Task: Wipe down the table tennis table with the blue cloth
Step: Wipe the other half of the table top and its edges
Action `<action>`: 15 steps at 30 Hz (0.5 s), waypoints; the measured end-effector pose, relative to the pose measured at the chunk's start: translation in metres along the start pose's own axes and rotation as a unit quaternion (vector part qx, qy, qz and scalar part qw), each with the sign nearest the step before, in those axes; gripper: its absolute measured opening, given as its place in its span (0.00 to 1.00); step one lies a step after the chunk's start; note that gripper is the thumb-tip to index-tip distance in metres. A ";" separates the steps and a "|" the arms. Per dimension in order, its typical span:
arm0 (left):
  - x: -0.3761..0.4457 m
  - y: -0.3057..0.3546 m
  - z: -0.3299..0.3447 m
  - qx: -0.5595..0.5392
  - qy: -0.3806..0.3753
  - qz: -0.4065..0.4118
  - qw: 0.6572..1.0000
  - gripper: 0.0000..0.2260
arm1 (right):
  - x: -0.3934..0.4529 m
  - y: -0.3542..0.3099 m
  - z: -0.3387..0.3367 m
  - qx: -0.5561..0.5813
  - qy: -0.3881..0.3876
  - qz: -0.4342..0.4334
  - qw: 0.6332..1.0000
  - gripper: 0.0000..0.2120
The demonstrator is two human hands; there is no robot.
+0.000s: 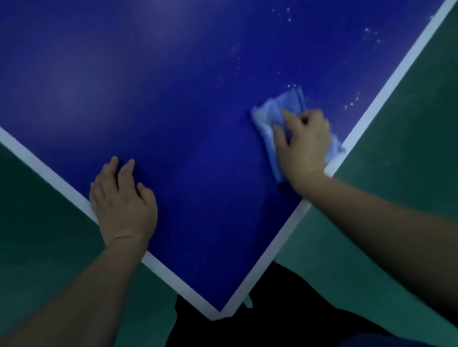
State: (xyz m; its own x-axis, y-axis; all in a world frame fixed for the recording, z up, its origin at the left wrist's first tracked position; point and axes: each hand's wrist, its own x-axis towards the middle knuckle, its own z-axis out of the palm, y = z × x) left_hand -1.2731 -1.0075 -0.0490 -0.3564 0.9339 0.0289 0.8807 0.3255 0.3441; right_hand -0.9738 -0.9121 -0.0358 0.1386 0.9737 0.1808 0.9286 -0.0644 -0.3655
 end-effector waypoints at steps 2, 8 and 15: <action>0.000 0.002 0.000 -0.001 0.001 -0.005 1.000 0.20 | -0.042 -0.019 -0.005 0.040 -0.034 -0.080 0.995 0.14; 0.002 0.000 0.000 0.000 0.015 0.001 1.000 0.20 | 0.016 -0.055 0.019 0.073 -0.115 -0.338 0.931 0.12; 0.004 0.002 -0.003 0.006 0.001 -0.004 1.000 0.20 | 0.044 -0.028 0.015 -0.004 0.002 0.025 1.000 0.15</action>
State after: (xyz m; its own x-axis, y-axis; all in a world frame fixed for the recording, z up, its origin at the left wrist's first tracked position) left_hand -1.2739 -1.0035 -0.0457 -0.3633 0.9313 0.0278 0.8817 0.3340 0.3333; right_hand -0.9986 -0.8640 -0.0311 0.1871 0.9681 0.1666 0.9234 -0.1154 -0.3661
